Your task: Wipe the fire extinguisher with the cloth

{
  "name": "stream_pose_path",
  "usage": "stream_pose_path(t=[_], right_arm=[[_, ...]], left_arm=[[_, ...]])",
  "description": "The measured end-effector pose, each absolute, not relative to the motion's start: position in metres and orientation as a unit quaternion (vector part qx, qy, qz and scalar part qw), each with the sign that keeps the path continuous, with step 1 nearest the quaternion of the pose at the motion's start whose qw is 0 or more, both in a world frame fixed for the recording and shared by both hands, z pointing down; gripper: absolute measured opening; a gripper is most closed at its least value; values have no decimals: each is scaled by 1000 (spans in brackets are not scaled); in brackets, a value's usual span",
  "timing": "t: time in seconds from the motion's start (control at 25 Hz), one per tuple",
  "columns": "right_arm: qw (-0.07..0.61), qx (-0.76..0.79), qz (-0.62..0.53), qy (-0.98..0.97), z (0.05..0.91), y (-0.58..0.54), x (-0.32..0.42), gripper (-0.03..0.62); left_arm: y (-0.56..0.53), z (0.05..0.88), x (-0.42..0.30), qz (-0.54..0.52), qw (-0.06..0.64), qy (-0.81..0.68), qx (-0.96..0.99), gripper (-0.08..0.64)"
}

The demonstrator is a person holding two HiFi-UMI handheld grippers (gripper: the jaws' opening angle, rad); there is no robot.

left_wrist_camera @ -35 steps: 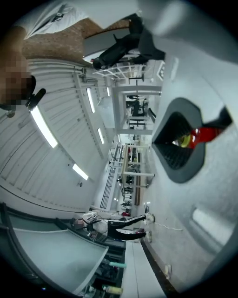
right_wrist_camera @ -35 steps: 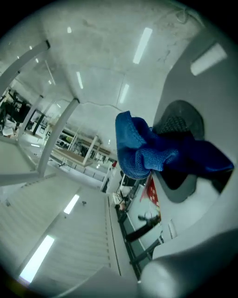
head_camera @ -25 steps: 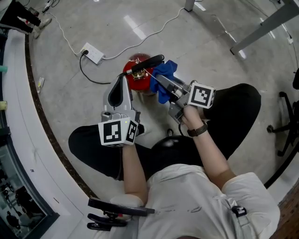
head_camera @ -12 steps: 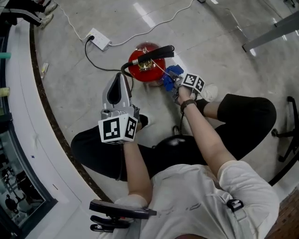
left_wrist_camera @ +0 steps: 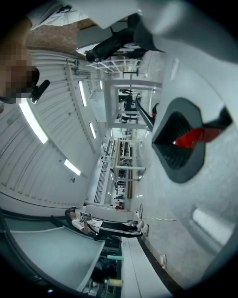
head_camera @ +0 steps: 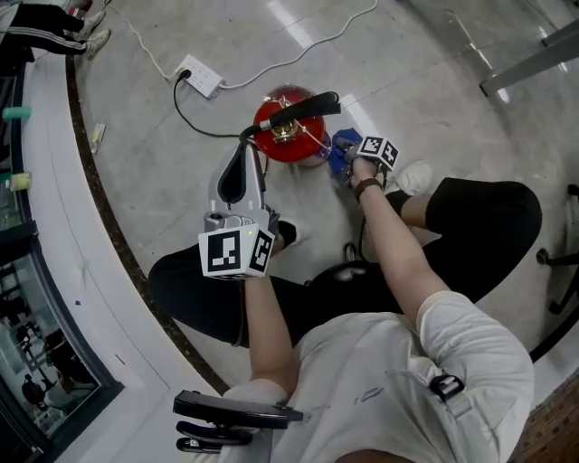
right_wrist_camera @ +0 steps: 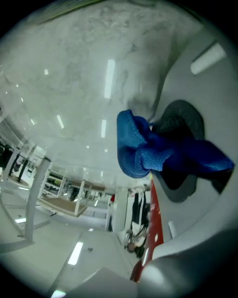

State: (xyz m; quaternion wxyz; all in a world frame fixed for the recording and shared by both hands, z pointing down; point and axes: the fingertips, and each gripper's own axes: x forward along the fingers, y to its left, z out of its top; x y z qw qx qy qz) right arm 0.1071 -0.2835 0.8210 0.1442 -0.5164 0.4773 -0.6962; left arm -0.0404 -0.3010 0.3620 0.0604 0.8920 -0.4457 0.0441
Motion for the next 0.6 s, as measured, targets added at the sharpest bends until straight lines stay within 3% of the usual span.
stream_pose_path(t=[0.32,0.6], right_arm=[[336,-354,-608,626,553,-333,126,124],[375,-253,-594,666,461,-345,108,124]], left_arm=[[-315,331,-40,13,45,-442,896,0],[-323,311,-35,4,37,-442,896,0]])
